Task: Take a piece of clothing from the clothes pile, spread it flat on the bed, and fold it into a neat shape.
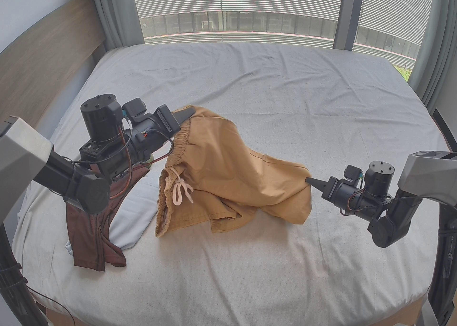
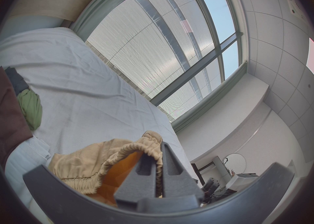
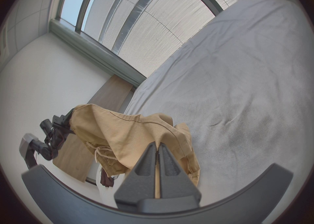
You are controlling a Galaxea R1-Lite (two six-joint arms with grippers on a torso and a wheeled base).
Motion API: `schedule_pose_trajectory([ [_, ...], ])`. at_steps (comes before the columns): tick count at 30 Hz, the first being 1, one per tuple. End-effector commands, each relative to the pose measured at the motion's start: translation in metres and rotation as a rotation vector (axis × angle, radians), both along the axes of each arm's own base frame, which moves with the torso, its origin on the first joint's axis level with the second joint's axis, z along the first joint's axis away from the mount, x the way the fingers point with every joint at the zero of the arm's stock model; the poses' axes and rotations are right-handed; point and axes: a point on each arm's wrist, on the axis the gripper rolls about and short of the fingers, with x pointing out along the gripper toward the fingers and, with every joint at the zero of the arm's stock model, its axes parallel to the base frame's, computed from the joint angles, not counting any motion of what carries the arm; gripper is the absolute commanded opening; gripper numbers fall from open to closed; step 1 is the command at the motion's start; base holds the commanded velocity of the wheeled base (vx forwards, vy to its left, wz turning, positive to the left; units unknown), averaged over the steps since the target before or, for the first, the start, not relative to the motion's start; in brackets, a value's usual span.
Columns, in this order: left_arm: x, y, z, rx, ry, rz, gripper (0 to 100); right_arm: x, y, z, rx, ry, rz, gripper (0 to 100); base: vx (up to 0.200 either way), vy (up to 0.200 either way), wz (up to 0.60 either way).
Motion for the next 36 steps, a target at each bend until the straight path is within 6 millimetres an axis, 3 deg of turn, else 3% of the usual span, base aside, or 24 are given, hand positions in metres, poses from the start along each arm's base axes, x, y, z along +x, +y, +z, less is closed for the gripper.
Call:
schedule_pose_trajectory([
  [1, 0.009, 0.015, -0.017, 0.016, 0.049, 0.046, 0, -0.016, 0.001, 0.01, -0.044, -0.019, 0.021, 0, 0.0, 0.0, 0.0],
  [9, 0.018, 0.029, -0.026, 0.021, 0.064, 0.089, 0, -0.018, 0.018, -0.058, -0.136, 0.073, 0.088, 0, 0.0, 0.0, 0.0],
  [16, 0.018, 0.03, -0.027, 0.021, 0.066, 0.1, 0, -0.015, 0.02, -0.068, -0.129, 0.056, 0.096, 0, 0.0, 0.0, 0.0],
  [17, 0.018, 0.03, -0.027, 0.022, 0.065, 0.1, 0, -0.015, 0.02, -0.067, -0.129, 0.055, 0.097, 100, 0.0, 0.0, 0.0],
  [26, 0.017, 0.031, -0.027, 0.035, 0.058, 0.104, 0, -0.011, 0.006, -0.068, -0.127, 0.065, 0.051, 100, 0.0, 0.0, 0.0],
  [31, 0.018, 0.031, -0.026, 0.033, 0.05, 0.105, 0, -0.01, 0.007, -0.075, -0.127, 0.081, 0.054, 100, 0.0, 0.0, 0.0],
  [36, 0.017, 0.031, -0.025, 0.031, 0.044, 0.104, 0, 0.005, 0.014, -0.081, -0.072, 0.086, 0.047, 100, 0.0, 0.0, 0.0],
])
